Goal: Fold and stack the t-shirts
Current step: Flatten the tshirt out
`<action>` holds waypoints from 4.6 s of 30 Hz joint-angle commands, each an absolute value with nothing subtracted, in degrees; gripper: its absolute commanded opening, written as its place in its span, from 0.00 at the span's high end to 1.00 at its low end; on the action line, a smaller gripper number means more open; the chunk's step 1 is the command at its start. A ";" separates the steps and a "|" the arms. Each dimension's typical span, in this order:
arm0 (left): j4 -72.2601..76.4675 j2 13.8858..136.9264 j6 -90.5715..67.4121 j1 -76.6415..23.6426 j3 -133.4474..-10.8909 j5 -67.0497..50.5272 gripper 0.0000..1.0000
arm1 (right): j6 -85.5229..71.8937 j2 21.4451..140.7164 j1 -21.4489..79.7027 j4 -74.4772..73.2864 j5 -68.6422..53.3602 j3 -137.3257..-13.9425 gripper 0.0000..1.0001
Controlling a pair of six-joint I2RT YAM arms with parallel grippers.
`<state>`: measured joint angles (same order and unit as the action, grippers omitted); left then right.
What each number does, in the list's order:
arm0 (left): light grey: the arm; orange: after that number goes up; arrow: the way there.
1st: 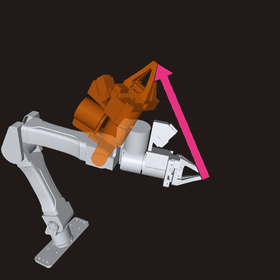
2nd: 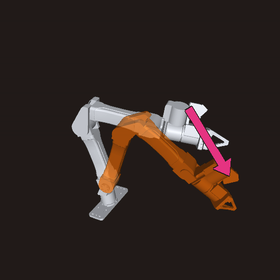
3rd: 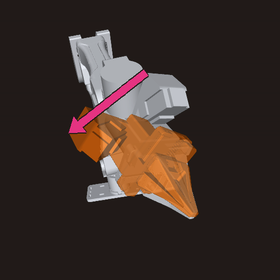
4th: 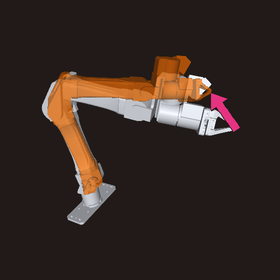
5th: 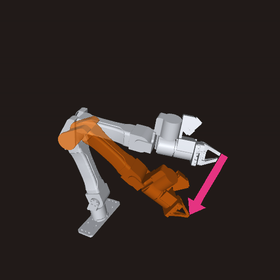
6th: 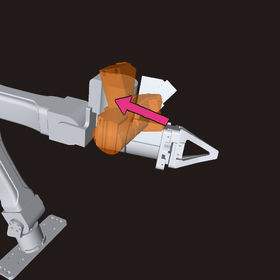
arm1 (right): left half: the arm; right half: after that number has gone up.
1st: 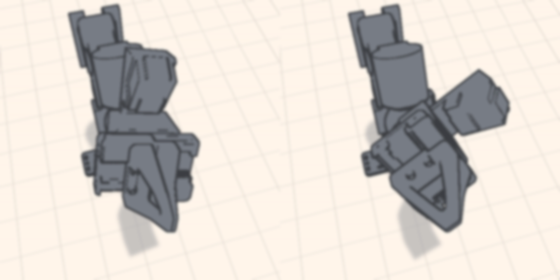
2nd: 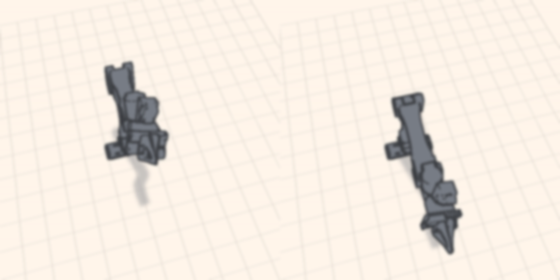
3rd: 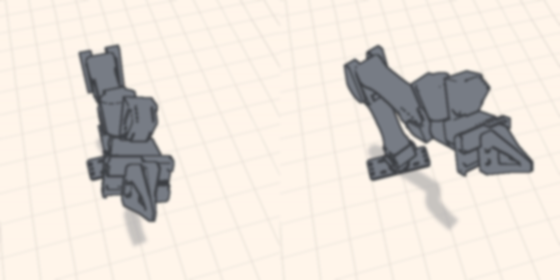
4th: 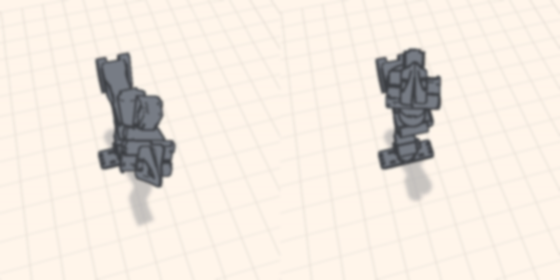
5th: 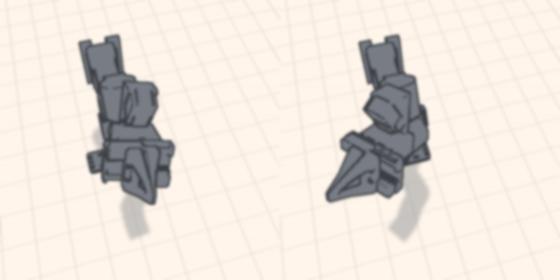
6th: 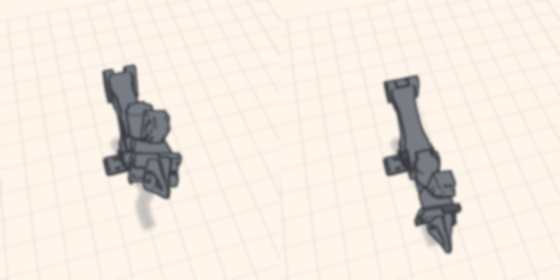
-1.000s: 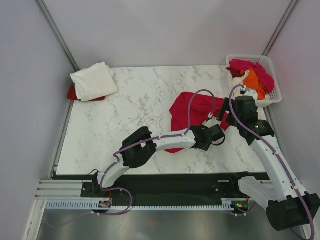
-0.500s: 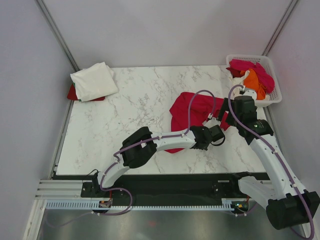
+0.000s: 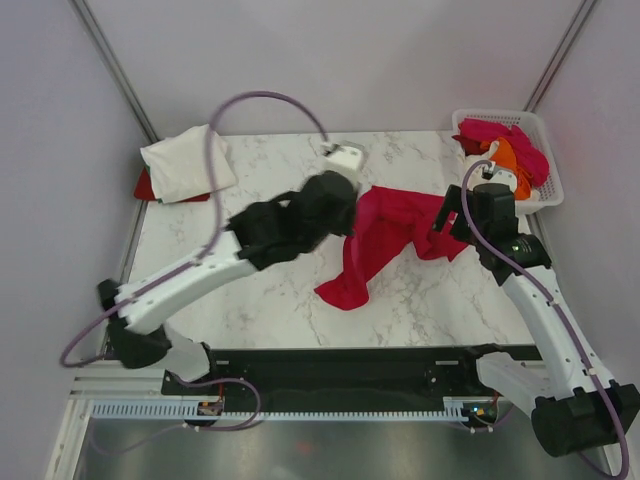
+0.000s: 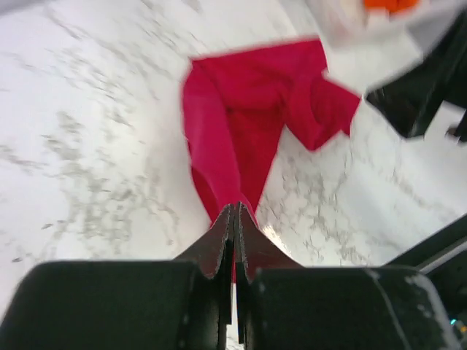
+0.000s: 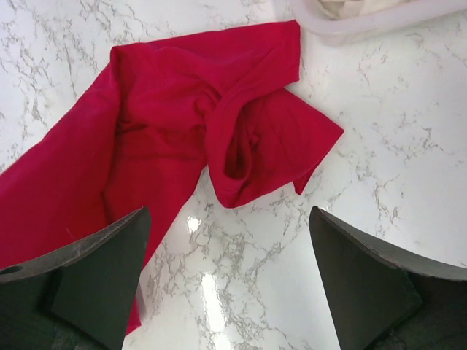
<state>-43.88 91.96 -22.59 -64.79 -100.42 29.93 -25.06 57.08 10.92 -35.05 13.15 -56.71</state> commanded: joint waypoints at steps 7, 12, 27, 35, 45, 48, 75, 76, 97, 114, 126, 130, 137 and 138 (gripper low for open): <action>-49.13 59.09 -20.31 -42.82 -70.98 28.48 0.98 | -25.84 60.02 10.99 -35.78 7.03 -57.39 0.02; -48.26 56.68 -23.18 -36.83 -61.88 21.21 0.91 | -26.37 65.38 11.34 -32.52 2.73 -57.30 0.02; -18.11 85.41 -32.26 -35.77 -53.96 -1.85 0.42 | -26.02 69.26 16.26 -31.20 4.22 -55.99 0.02; -17.05 91.67 -30.85 -35.42 -53.44 1.91 0.43 | -24.87 69.61 16.17 -31.20 4.39 -55.02 0.02; -16.00 98.08 -28.74 -35.51 -54.14 2.90 0.44 | -24.26 71.37 16.26 -30.41 4.92 -54.49 0.02; -16.00 99.75 -28.56 -35.60 -53.88 2.11 0.57 | -23.91 71.19 16.17 -30.41 5.89 -54.14 0.02; -44.04 65.22 -18.37 -18.98 -58.29 14.24 0.98 | -24.08 92.80 16.00 -18.04 9.77 -60.03 0.02; -43.60 65.21 -18.46 -18.98 -57.58 13.89 0.98 | -24.08 94.12 16.00 -17.58 9.06 -60.20 0.02; -40.78 62.58 -18.54 -17.23 -55.46 16.26 0.98 | -37.07 54.06 20.65 -46.05 12.93 -49.56 0.02; -39.64 62.93 -17.58 -15.82 -55.02 12.83 0.98 | -34.81 81.46 8.09 -24.97 12.92 -53.62 0.13; -39.11 63.72 -17.23 -15.82 -55.20 10.63 0.98 | -35.33 87.71 4.57 -18.38 13.45 -47.03 0.23; -39.02 63.72 -17.23 -15.82 -55.11 10.55 0.98 | -34.72 91.31 3.43 -16.35 13.10 -46.93 0.29; -39.11 64.16 -17.14 -15.91 -55.02 10.64 0.98 | -30.43 91.59 3.78 -15.72 13.78 -53.23 1.00; -39.02 64.25 -17.14 -15.82 -55.02 10.55 0.98 | -29.19 91.32 3.95 -18.34 14.32 -55.44 1.00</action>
